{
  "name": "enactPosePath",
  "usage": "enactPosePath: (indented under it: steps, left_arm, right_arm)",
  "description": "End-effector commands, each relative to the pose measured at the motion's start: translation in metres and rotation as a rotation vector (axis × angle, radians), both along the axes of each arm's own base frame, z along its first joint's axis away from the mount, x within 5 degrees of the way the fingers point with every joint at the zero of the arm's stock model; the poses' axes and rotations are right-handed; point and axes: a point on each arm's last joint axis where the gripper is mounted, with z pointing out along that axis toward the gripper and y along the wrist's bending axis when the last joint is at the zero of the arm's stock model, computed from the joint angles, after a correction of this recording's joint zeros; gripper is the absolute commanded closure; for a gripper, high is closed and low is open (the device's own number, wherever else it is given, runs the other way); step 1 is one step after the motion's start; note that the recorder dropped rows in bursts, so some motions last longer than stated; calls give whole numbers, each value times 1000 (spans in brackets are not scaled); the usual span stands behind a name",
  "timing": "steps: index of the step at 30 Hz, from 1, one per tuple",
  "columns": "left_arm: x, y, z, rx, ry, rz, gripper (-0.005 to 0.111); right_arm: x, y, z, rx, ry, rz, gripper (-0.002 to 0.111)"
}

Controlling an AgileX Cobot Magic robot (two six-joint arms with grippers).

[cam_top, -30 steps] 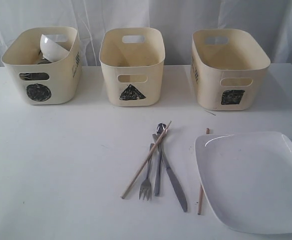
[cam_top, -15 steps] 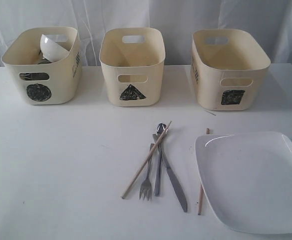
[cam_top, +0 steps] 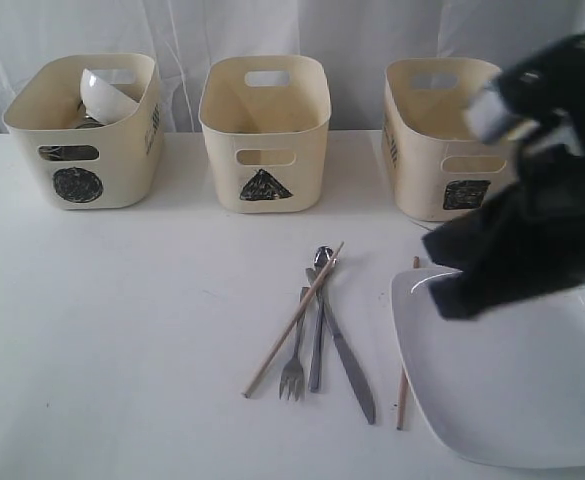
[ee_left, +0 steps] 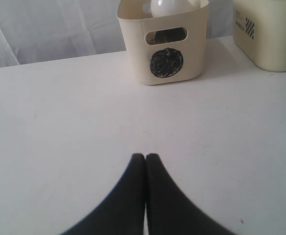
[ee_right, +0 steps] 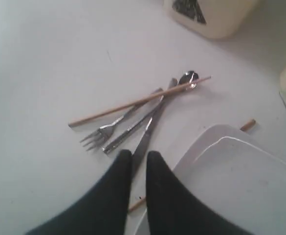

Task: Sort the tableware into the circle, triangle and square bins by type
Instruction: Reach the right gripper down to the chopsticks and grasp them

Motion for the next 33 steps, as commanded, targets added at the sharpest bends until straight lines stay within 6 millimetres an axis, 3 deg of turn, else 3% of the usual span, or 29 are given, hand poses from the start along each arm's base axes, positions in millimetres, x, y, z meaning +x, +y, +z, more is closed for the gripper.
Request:
enactPosePath:
  steps: [1, 4, 6, 10, 16, 33]
  left_arm:
    - [0, 0, -1, -1, -3, 4, 107]
    - [0, 0, -1, -1, -3, 4, 107]
    - [0, 0, -1, -1, -3, 4, 107]
    - [0, 0, -1, -1, -3, 4, 107]
    - [0, 0, -1, -1, -3, 4, 107]
    - [0, 0, -1, -1, -3, 4, 107]
  right_arm:
    - [69, 39, -27, 84, 203, -115, 68]
    - [93, 52, -52, 196, 295, -289, 54]
    - [101, 62, -74, 257, 367, -418, 53]
    - [113, 81, -110, 261, 412, -501, 53]
    - [127, 84, -147, 253, 422, -615, 53]
    - [144, 114, -167, 245, 416, -560, 57]
